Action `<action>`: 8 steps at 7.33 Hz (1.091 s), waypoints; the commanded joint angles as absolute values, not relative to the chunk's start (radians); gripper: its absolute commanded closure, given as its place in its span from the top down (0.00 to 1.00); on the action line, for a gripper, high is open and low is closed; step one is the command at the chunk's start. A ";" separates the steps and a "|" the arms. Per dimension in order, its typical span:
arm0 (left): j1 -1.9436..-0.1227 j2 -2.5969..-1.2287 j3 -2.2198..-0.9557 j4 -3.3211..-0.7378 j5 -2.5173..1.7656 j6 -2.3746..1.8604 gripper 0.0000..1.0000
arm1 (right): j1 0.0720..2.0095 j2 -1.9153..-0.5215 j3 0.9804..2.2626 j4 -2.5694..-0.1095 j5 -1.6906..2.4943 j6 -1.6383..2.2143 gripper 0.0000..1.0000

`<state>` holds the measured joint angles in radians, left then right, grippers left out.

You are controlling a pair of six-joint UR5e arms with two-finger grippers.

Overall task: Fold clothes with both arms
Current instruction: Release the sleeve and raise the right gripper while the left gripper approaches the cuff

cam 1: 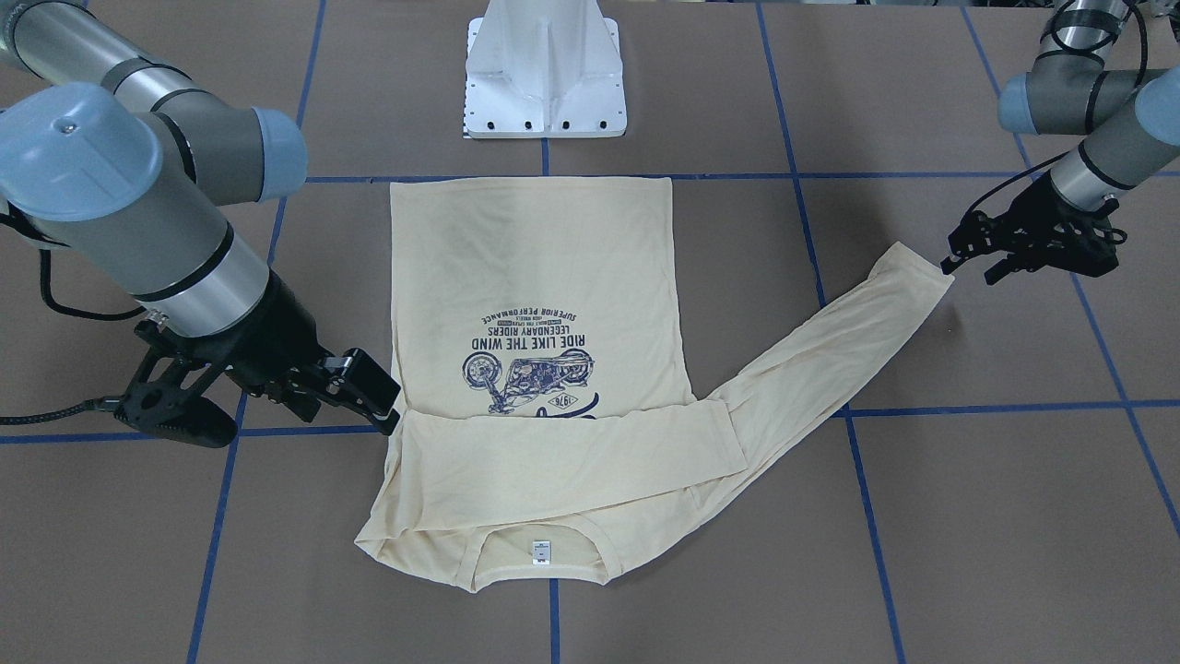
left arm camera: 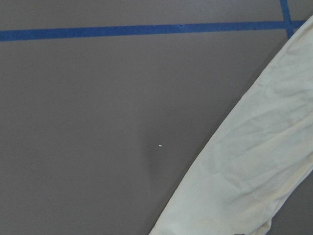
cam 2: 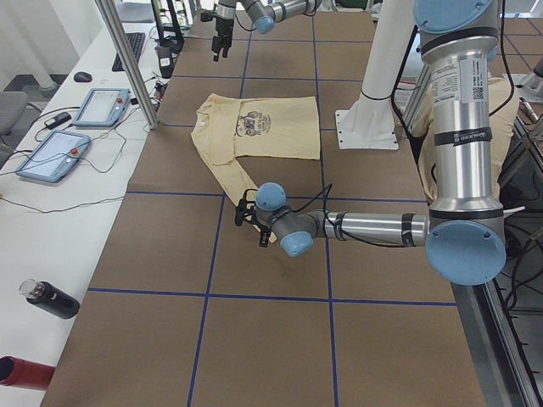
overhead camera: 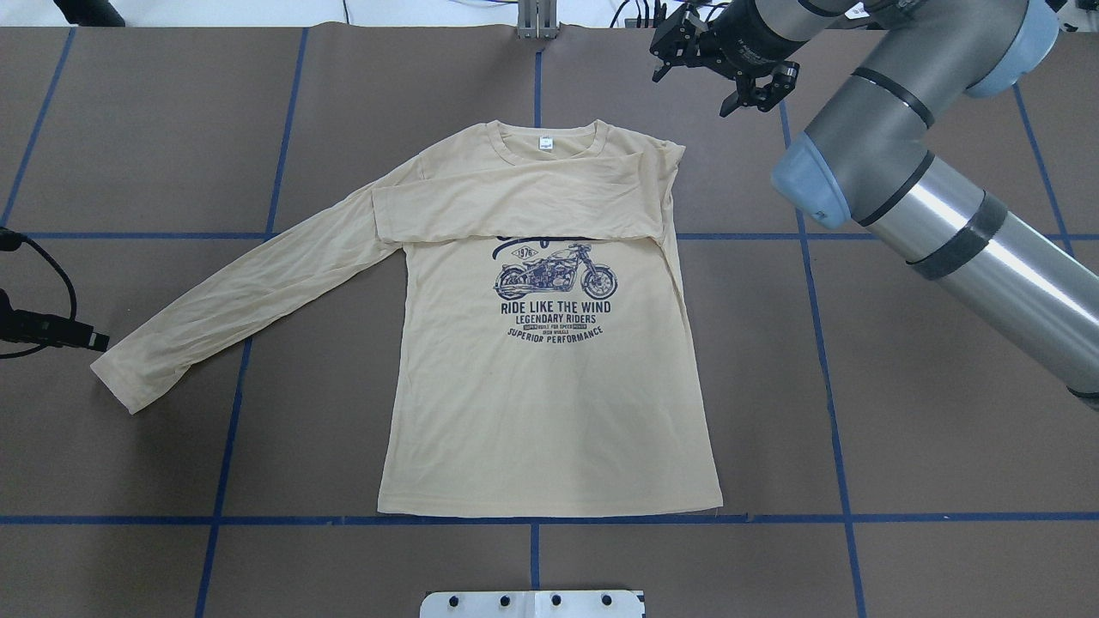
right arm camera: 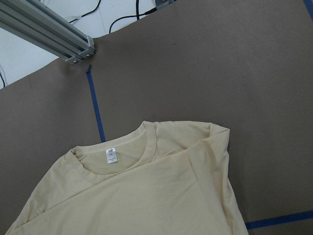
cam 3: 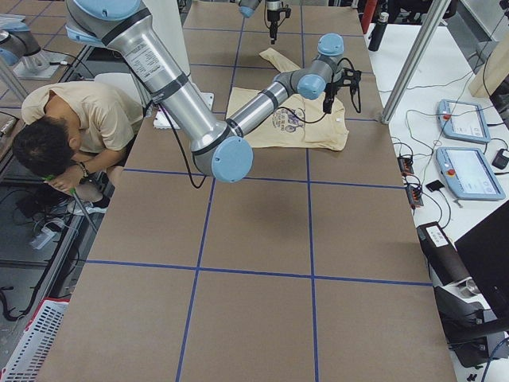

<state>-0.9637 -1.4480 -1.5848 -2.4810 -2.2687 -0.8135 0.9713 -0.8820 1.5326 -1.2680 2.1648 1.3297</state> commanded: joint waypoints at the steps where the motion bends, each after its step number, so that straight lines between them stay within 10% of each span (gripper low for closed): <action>1: -0.936 -1.460 -1.562 -2.480 -2.266 -0.819 0.65 | 0.976 -0.897 1.540 -1.266 2.166 1.319 0.97; 8: -0.928 -1.467 -1.534 -2.479 -2.278 -0.816 0.57 | 0.960 -0.896 1.531 -1.262 2.157 1.322 0.97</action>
